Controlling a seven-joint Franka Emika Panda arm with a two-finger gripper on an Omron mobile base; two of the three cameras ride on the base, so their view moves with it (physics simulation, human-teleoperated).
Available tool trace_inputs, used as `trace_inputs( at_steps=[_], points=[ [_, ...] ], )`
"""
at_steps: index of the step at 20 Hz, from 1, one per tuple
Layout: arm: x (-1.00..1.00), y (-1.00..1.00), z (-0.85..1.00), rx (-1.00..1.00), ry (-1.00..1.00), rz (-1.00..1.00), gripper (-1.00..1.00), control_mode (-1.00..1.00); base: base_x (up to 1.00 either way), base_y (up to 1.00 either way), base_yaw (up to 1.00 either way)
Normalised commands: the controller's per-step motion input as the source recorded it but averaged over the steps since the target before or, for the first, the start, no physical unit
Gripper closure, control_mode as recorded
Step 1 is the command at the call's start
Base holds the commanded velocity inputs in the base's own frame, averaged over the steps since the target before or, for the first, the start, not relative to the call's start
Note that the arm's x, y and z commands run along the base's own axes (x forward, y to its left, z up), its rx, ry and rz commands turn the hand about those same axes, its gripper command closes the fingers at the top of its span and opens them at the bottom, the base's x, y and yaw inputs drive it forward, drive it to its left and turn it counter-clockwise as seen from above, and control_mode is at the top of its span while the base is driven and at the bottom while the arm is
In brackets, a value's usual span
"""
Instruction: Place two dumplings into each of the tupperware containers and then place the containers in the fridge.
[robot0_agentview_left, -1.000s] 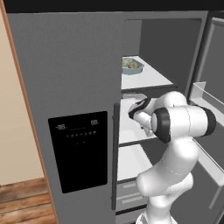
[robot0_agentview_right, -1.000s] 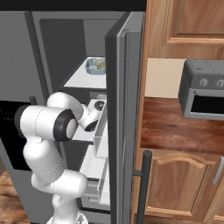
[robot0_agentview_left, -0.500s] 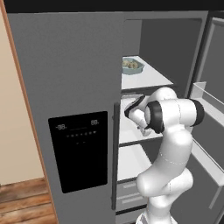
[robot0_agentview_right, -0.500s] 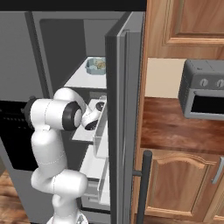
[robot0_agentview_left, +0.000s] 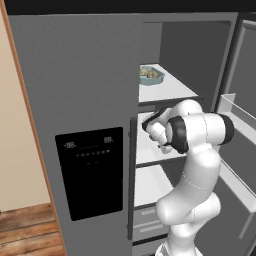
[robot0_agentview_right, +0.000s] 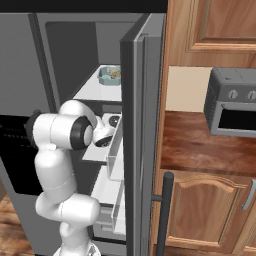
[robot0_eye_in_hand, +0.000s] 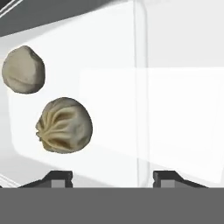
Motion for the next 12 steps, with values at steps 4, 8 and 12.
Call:
trace_inputs(
  at_steps=[4, 8, 12],
  points=[
    [-0.16, 0.0, 0.46, 0.0, -0.12, 0.0, -1.0, -1.0, 0.0, 0.0, 0.0],
    [-0.5, 0.0, 0.64, 0.0, -0.04, 0.0, -1.0, -1.0, 0.0, 0.0, 0.0],
    [-0.3, 0.03, 0.84, 0.0, 0.0, -0.01, -1.0, -1.0, 0.0, 0.0, 0.0]
  ],
)
